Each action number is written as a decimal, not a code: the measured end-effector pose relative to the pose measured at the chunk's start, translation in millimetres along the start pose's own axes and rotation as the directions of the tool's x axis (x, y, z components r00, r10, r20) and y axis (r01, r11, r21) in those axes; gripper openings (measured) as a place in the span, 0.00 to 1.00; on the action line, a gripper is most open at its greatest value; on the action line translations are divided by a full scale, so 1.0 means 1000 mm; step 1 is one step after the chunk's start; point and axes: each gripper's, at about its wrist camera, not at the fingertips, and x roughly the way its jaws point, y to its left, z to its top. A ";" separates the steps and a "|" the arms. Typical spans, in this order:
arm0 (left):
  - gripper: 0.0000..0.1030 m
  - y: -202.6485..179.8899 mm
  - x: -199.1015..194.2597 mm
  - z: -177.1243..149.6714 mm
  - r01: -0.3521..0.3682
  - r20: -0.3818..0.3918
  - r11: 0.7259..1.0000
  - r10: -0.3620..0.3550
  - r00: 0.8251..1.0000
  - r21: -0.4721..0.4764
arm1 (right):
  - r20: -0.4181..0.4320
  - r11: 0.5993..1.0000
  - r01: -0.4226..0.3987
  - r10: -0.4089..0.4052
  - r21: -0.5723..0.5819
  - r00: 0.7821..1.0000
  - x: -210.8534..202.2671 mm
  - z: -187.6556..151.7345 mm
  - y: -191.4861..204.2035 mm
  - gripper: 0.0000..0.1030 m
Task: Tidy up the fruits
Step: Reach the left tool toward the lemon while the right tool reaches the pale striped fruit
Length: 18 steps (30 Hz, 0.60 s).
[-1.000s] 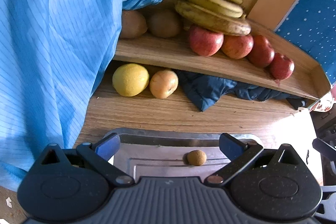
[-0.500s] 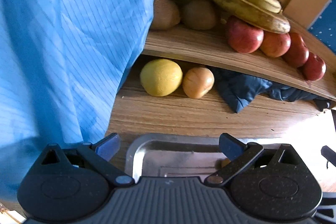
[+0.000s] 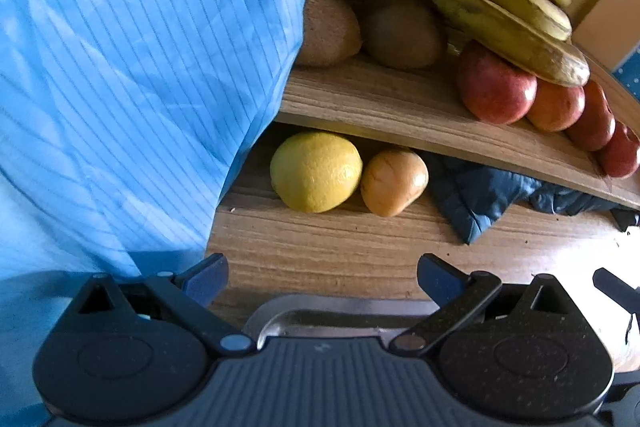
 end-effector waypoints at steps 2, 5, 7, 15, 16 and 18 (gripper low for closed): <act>0.99 0.001 0.002 0.003 0.000 0.002 1.000 0.000 1.000 -0.011 | -0.003 1.000 -0.011 0.011 -0.014 1.000 0.004 0.002 0.002 0.99; 0.99 0.004 0.003 0.007 -0.004 0.011 1.000 0.004 1.000 -0.031 | -0.004 0.999 -0.030 0.030 -0.037 1.000 0.010 0.006 0.007 0.99; 0.99 0.006 0.004 0.010 -0.006 0.015 0.999 0.006 1.000 -0.043 | -0.001 0.997 -0.049 0.049 -0.051 0.999 0.014 0.009 0.011 0.99; 0.98 0.014 0.006 0.014 0.006 0.043 0.997 -0.003 0.999 -0.077 | -0.002 0.986 -0.131 0.132 -0.101 0.991 0.027 0.021 0.024 0.94; 0.98 0.016 0.005 0.016 0.010 0.046 0.997 -0.007 0.999 -0.081 | -0.004 0.985 -0.136 0.136 -0.108 0.991 0.029 0.022 0.025 0.94; 0.95 0.018 0.005 0.016 0.019 0.055 0.996 -0.014 0.998 -0.092 | -0.007 0.981 -0.146 0.146 -0.124 0.989 0.034 0.025 0.026 0.93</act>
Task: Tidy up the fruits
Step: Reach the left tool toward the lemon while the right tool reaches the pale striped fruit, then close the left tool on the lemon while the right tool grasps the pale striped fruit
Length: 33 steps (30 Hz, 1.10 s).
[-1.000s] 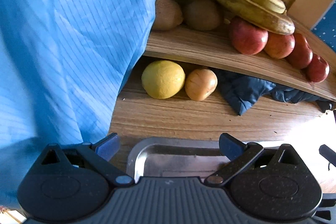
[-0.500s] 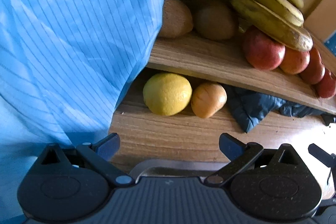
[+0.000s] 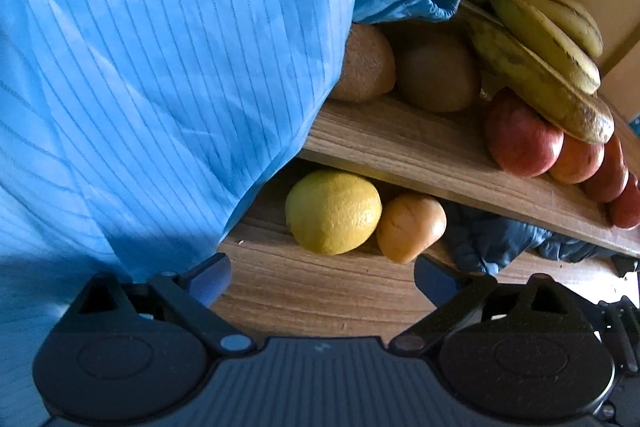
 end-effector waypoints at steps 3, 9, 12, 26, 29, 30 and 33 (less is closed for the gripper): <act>0.91 0.003 0.001 0.001 0.011 0.011 1.000 -0.011 1.000 -0.018 | 0.001 1.000 -0.018 0.018 -0.024 1.000 0.010 0.006 0.002 0.90; 0.80 0.010 0.001 0.004 0.040 0.032 0.998 -0.038 0.999 -0.048 | 0.017 0.999 -0.043 0.043 -0.030 0.999 0.032 0.014 0.004 0.80; 0.77 0.010 0.005 0.006 0.051 0.035 0.997 -0.049 0.998 -0.060 | 0.021 0.999 -0.048 0.049 -0.026 0.999 0.042 0.018 0.005 0.79; 0.72 0.017 0.018 0.020 0.056 0.020 0.993 -0.054 0.998 -0.105 | 0.012 0.997 -0.066 0.067 -0.036 0.998 0.074 0.023 0.011 0.74; 0.69 0.015 0.021 0.023 0.062 0.013 0.992 -0.061 0.998 -0.108 | 0.013 0.997 -0.067 0.068 -0.036 0.998 0.079 0.023 0.011 0.73; 0.69 0.015 0.022 0.024 0.063 0.013 0.992 -0.062 0.998 -0.110 | 0.013 0.997 -0.067 0.068 -0.036 0.998 0.080 0.023 0.011 0.72; 0.66 0.017 0.028 0.024 0.065 0.013 0.992 -0.064 0.998 -0.112 | 0.015 0.997 -0.069 0.070 -0.040 0.997 0.082 0.022 0.011 0.67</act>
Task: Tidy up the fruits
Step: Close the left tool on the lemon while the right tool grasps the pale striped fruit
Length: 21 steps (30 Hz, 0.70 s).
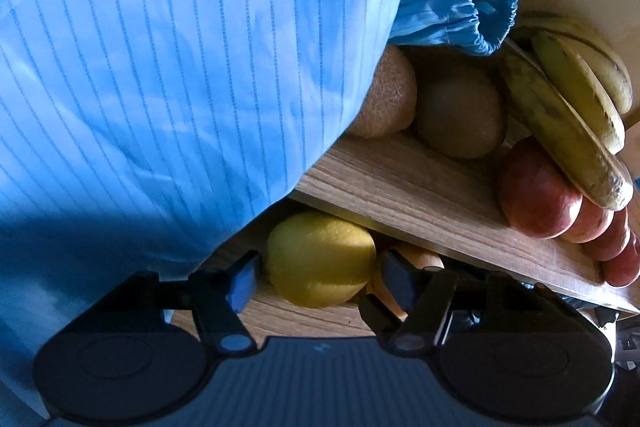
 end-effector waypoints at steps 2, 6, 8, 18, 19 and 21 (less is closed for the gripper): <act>0.65 -0.002 -0.001 -0.001 -0.003 0.000 1.000 0.003 1.000 -0.001 | 0.001 1.000 -0.003 0.003 -0.003 1.000 0.001 -0.001 0.000 0.64; 0.65 -0.001 -0.001 -0.001 -0.004 0.002 1.000 0.004 1.000 -0.002 | 0.002 1.000 -0.013 0.013 -0.010 1.000 0.005 -0.003 0.003 0.55; 0.64 0.001 0.002 0.000 -0.003 0.004 1.000 0.003 1.000 -0.003 | 0.004 1.000 -0.020 0.020 -0.014 1.000 0.002 -0.008 0.002 0.52; 0.63 0.006 0.000 -0.005 0.009 0.013 1.000 -0.009 1.000 -0.003 | 0.006 1.000 -0.005 0.005 -0.004 1.000 -0.005 -0.013 -0.002 0.51; 0.63 0.007 -0.002 -0.007 0.012 0.013 1.000 -0.012 1.000 -0.002 | 0.007 1.000 -0.004 0.004 -0.002 1.000 -0.007 -0.013 -0.003 0.51; 0.63 0.007 -0.002 -0.011 0.018 0.011 1.000 -0.018 1.000 0.003 | 0.008 1.000 -0.001 0.001 0.005 1.000 -0.011 -0.015 -0.004 0.51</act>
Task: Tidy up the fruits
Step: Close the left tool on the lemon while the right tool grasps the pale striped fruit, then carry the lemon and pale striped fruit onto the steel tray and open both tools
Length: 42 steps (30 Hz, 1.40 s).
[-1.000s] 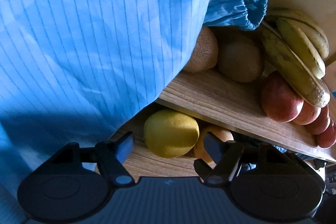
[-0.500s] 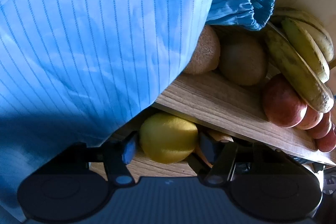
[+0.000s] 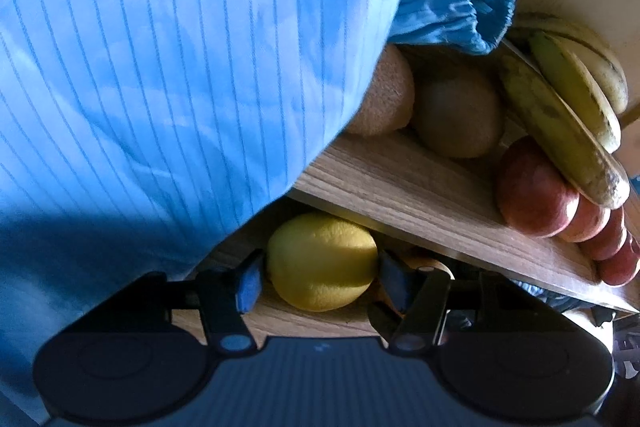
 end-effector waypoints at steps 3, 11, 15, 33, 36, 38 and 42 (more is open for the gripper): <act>0.62 -0.001 -0.002 -0.008 0.012 -0.005 1.000 -0.012 1.000 0.012 | 0.001 1.000 0.009 -0.009 0.012 1.000 -0.006 -0.002 -0.003 0.51; 0.62 -0.006 -0.011 -0.023 0.030 -0.014 0.999 -0.029 0.999 0.035 | 0.015 0.999 0.037 -0.037 0.034 0.999 -0.026 -0.009 -0.012 0.51; 0.62 -0.016 -0.019 -0.030 0.039 -0.010 0.998 -0.038 0.999 0.054 | 0.026 0.998 0.050 -0.051 0.040 0.998 -0.035 -0.013 -0.015 0.51; 0.62 -0.023 -0.049 -0.070 0.062 -0.006 0.996 -0.062 0.998 0.070 | 0.027 0.998 0.056 -0.057 0.038 0.998 -0.075 -0.046 0.009 0.51; 0.62 -0.022 -0.053 -0.077 0.061 -0.004 0.996 -0.060 0.998 0.069 | 0.024 0.998 0.049 -0.050 0.031 0.998 -0.082 -0.052 0.015 0.51; 0.62 -0.022 -0.055 -0.082 0.058 -0.005 0.996 -0.058 0.998 0.069 | 0.022 0.999 0.046 -0.046 0.027 0.999 -0.084 -0.056 0.019 0.51; 0.62 -0.015 -0.064 -0.092 0.053 -0.008 0.997 -0.052 0.999 0.063 | 0.024 0.999 0.040 -0.040 0.022 0.999 -0.090 -0.062 0.026 0.51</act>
